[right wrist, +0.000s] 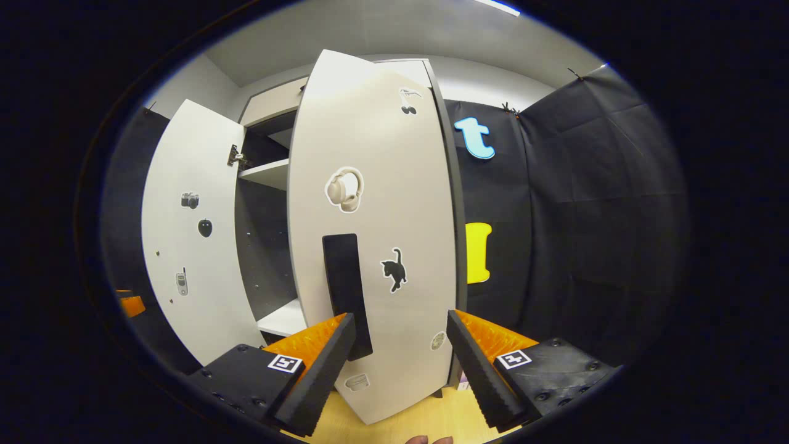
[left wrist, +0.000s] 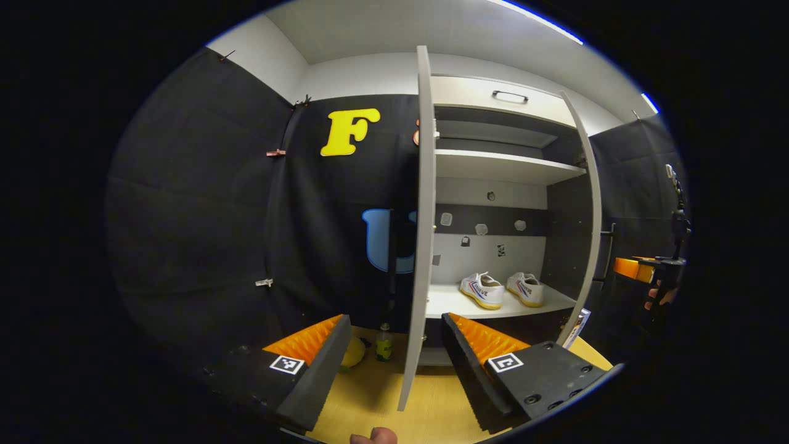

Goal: Grab one shoe with the right hand and put it into the shoe cabinet, grab the other shoe with the left hand and put it into the shoe cabinet; then close the right door with the right hand and the left door with the left hand.

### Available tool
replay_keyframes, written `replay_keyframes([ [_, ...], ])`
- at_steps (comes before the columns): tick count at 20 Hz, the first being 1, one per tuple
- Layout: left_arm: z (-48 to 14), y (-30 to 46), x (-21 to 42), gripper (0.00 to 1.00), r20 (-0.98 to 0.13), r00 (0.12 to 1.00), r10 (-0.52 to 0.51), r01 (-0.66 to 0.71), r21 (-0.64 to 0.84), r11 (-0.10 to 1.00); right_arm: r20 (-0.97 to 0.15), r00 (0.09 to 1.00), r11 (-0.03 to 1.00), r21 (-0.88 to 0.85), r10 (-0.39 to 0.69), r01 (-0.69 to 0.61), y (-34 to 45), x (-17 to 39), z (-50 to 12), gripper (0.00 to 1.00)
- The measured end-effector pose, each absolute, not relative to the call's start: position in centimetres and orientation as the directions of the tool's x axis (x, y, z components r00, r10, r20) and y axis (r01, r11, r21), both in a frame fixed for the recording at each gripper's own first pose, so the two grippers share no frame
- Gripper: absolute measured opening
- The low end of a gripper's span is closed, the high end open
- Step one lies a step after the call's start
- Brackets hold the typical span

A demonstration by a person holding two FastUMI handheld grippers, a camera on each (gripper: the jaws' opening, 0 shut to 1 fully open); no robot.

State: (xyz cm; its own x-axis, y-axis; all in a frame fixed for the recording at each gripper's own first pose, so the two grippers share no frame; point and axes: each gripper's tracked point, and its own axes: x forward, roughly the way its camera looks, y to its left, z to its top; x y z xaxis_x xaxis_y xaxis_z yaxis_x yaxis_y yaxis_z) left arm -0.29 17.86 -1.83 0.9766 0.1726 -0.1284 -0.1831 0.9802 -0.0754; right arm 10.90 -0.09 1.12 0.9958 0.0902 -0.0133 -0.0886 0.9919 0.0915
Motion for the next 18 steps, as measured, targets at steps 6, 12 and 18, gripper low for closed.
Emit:
replay_keyframes([
  [6, -1.3, 22.8, 2.5, 0.93, -0.106, 0.97, 0.219, -0.227, -0.071, 0.971, -0.018, 0.99, 0.987, 0.082, 0.143, -0.141, 3.2, 8.4, 0.2, 0.98],
  [12, -1.5, 25.3, 5.4, 0.93, -0.107, 0.968, 0.226, -0.233, -0.067, 0.97, -0.093, 0.982, 0.984, 0.083, 0.164, -0.156, 3.2, 5.9, -2.9, 0.98],
  [18, -1.8, 25.1, 8.6, 0.93, -0.104, 0.969, 0.224, -0.227, -0.024, 0.974, -0.083, 0.986, 0.989, 0.019, 0.147, -0.146, 1.2, 4.8, -2.8, 0.98],
])
